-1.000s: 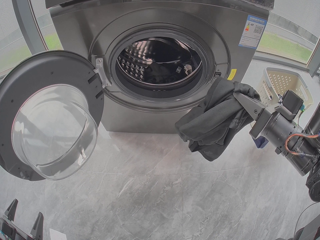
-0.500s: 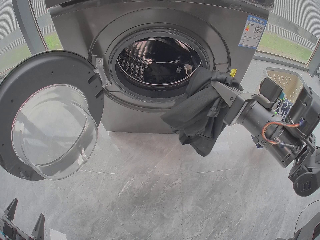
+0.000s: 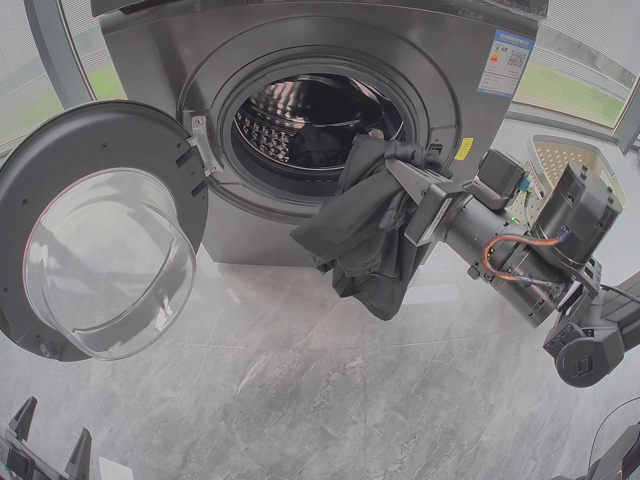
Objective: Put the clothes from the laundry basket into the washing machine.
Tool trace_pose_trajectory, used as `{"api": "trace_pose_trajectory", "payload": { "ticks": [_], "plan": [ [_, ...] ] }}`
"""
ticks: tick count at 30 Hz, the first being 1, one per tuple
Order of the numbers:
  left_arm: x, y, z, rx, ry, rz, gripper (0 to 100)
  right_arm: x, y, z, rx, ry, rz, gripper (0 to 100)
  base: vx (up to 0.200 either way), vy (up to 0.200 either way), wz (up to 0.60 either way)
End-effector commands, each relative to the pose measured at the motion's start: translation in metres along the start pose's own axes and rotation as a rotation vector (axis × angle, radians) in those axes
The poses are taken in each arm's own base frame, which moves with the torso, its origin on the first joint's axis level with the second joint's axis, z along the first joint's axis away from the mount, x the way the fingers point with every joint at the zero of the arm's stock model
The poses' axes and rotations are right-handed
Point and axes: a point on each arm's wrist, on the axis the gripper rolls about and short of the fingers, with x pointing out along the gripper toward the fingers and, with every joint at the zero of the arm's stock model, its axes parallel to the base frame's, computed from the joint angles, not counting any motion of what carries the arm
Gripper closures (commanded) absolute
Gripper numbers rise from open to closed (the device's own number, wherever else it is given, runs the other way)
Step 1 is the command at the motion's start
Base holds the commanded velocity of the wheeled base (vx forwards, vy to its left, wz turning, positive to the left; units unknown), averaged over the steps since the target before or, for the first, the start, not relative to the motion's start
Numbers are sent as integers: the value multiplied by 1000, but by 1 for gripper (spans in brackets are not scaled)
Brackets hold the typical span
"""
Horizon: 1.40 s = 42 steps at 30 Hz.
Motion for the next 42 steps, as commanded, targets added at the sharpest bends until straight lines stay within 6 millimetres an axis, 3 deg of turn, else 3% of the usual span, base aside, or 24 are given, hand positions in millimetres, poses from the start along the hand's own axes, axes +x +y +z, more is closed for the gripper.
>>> {"api": "trace_pose_trajectory", "payload": {
  "ticks": [1, 3, 4, 5, 6, 8, 11, 15, 21, 26, 42],
  "plan": [
    [0, 0, -5, -4, 0, 2, 0, 9, 4, 3, 5, -25, 12, 100, 0, 0, 0],
    [0, 0, -3, -21, -16, 5, 0, 11, 5, 5, 6, -32, 14, 100, 0, 0, 0],
    [-5, 1, 25, -52, -138, 12, 0, 12, 4, 5, 6, -37, 14, 100, 0, 0, 0],
    [-5, 1, 28, -53, -151, 10, 0, 12, 4, 4, 6, -35, 13, 100, 0, 0, 0],
    [-4, 3, 60, -91, -220, -21, 0, 14, 4, 3, 7, -34, 15, 100, 0, 0, 0],
    [5, 3, 69, -115, -175, -102, 0, 16, 5, 4, 11, -39, 17, 100, 0, 0, 0],
    [28, -1, 69, -128, -20, -310, 0, 21, 6, 5, 27, -50, 20, 100, 0, 0, 0],
    [57, -3, 74, -112, 102, -423, 0, 26, 5, 10, 37, -62, 19, 100, 0, 0, 0],
    [106, -10, 78, -68, 169, -534, 0, 30, 4, 7, 40, -57, 31, 100, 0, 0, 0],
    [143, -28, 79, -69, 195, -648, 0, 29, 6, 7, 42, -57, 39, 100, 0, 0, 0],
    [233, -72, 49, -65, 229, -733, 0, 23, 6, -3, 69, -14, 48, 100, 0, 0, 0]
  ]
}}
